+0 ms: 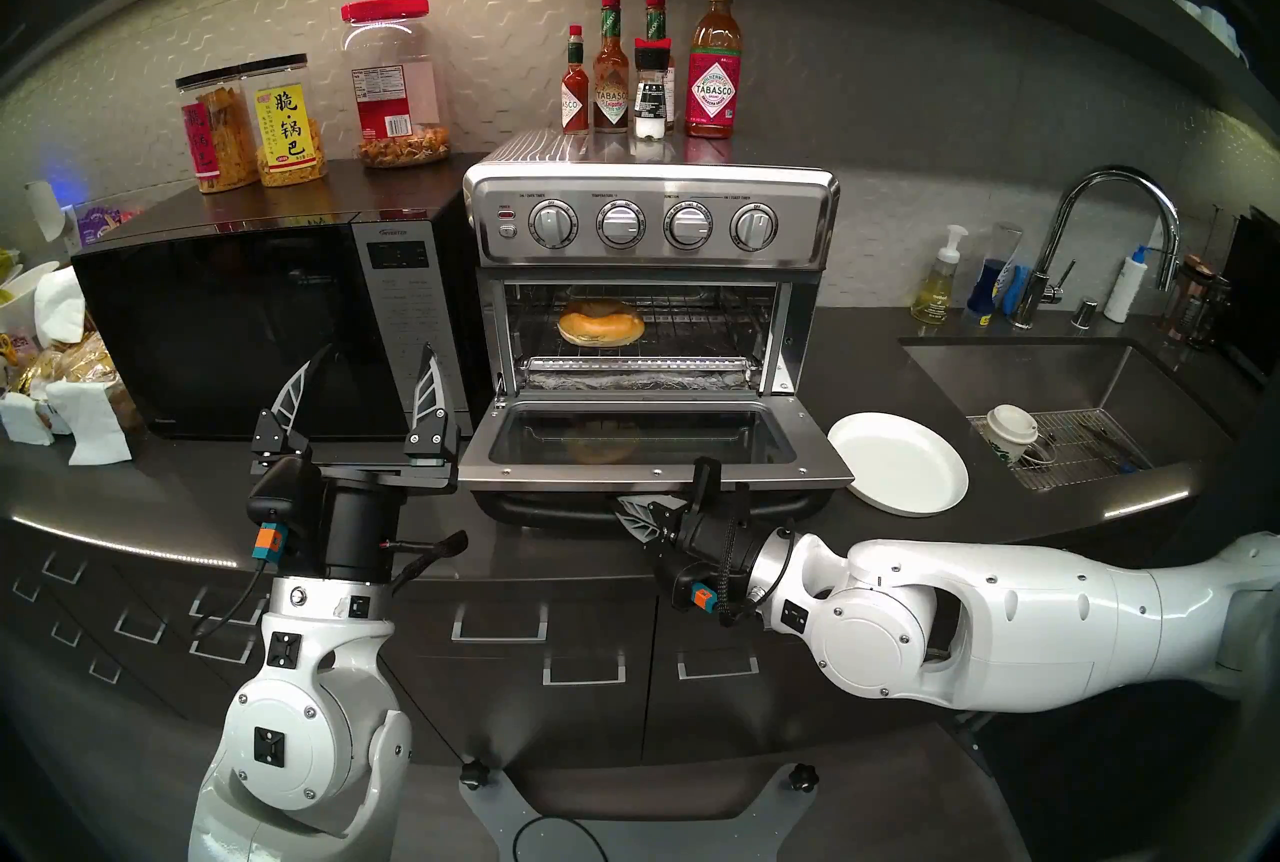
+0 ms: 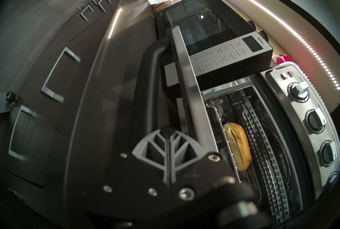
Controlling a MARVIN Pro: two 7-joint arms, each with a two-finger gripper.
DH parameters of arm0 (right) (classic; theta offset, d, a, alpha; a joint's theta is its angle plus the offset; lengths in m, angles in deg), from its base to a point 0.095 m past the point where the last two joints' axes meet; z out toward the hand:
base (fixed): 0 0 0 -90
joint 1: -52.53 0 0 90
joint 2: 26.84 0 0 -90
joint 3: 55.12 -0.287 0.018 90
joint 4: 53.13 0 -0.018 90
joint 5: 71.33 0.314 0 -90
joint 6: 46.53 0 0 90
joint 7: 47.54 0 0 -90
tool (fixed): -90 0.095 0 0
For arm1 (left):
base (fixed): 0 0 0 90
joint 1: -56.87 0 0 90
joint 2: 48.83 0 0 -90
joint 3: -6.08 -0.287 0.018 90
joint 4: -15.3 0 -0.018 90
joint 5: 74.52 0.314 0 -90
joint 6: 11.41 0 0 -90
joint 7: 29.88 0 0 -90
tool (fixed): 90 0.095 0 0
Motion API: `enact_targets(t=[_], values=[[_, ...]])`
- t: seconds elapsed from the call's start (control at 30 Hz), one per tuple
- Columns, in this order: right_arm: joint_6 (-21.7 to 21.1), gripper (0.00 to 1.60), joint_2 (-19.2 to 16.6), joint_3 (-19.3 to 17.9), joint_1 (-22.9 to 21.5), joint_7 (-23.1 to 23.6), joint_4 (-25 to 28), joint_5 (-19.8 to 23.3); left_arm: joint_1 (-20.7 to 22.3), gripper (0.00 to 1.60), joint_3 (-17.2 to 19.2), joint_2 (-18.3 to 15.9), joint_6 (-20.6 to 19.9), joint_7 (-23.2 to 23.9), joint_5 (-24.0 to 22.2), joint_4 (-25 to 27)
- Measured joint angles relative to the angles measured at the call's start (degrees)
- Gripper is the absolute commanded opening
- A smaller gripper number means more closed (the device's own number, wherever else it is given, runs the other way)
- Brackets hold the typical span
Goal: Open the oven and place the bagel inside on the rack
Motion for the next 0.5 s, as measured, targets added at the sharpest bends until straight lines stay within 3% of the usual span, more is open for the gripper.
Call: enact_targets(t=[0.5], values=[[0.0, 0.0, 0.0, 0.0, 0.0, 0.0, 0.0, 0.0, 0.0, 1.6, 0.0, 0.0, 0.0, 0.0, 0.0, 0.0]])
